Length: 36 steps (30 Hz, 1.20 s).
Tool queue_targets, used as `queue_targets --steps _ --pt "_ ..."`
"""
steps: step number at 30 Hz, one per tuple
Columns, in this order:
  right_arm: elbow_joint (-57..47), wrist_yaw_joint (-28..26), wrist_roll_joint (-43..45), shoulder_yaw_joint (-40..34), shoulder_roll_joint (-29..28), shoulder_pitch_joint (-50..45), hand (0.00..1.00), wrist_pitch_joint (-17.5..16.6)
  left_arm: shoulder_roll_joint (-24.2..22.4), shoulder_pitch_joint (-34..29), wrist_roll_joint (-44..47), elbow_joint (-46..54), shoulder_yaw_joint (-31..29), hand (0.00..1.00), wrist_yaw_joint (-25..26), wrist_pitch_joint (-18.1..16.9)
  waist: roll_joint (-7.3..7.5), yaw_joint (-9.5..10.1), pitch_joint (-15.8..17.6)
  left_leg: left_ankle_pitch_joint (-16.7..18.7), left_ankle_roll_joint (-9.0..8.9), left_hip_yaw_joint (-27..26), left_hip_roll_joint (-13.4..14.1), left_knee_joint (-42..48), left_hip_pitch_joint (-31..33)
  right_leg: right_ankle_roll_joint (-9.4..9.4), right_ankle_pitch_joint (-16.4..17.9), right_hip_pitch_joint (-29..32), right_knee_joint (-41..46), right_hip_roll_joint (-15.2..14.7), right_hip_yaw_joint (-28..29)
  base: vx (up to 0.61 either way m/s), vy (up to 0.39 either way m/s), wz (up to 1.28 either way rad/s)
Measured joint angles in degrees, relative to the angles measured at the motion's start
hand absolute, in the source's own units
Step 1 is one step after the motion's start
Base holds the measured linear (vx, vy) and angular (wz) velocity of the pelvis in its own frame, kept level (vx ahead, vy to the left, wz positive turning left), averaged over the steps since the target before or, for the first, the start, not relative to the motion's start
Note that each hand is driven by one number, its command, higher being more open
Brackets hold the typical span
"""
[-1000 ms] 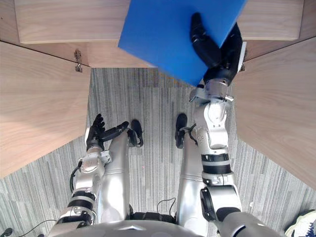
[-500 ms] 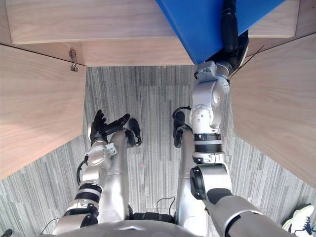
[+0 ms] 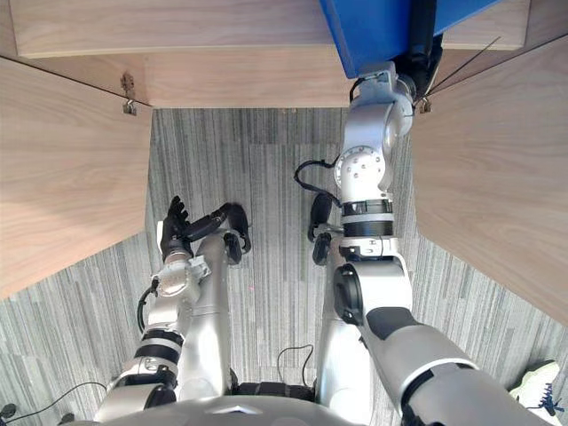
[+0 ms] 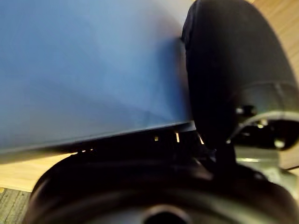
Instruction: Walk over to the cabinet, pick up the folder, carry it to the office cabinet, place the folder inside the office cabinet, then close the office cabinet door
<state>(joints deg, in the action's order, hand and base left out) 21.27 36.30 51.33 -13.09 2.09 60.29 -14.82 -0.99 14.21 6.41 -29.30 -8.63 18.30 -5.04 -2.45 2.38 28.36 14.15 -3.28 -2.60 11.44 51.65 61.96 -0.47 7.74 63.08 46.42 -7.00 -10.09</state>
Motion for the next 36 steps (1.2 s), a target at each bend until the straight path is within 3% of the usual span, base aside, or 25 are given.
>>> queue_targets --steps 14,19,24,36 --pt "4.3 0.4 0.0 2.8 3.1 5.1 1.0 2.3 1.1 -0.5 1.0 0.1 1.3 1.0 -0.2 -0.6 -0.09 0.2 -0.3 -3.8 -1.29 0.4 0.8 -4.5 0.2 -0.23 -0.2 0.2 -2.1 -1.0 -3.9 -0.01 0.001 0.03" --pt "8.5 -3.0 0.5 5.0 7.0 11.7 1.0 3.4 1.3 -0.8 2.0 0.5 2.7 1.0 -1.1 -0.7 -0.86 0.85 -0.8 -4.7 -1.67 0.4 1.0 -5.5 0.8 -0.24 -0.3 0.9 -2.4 -1.1 -4.5 0.0 0.008 0.06" --pt "10.2 -5.7 0.5 8.1 9.3 14.6 1.0 4.5 1.4 -1.0 2.0 1.0 3.3 1.0 -1.4 -1.1 -0.87 1.5 -0.8 -5.7 -1.5 1.2 1.0 -5.8 1.0 -3.34 -1.6 0.7 -2.0 -1.2 -5.7 0.04 0.027 0.1" --pt "17.5 -10.2 0.6 13.2 15.9 15.6 1.0 7.0 2.5 -1.6 3.2 1.0 3.9 1.0 -2.8 -2.3 -0.89 1.39 -0.8 -5.6 -1.39 1.4 0.9 -5.9 1.0 -3.23 -1.3 0.5 -2.2 -1.3 -5.8 0.01 0.071 0.01"
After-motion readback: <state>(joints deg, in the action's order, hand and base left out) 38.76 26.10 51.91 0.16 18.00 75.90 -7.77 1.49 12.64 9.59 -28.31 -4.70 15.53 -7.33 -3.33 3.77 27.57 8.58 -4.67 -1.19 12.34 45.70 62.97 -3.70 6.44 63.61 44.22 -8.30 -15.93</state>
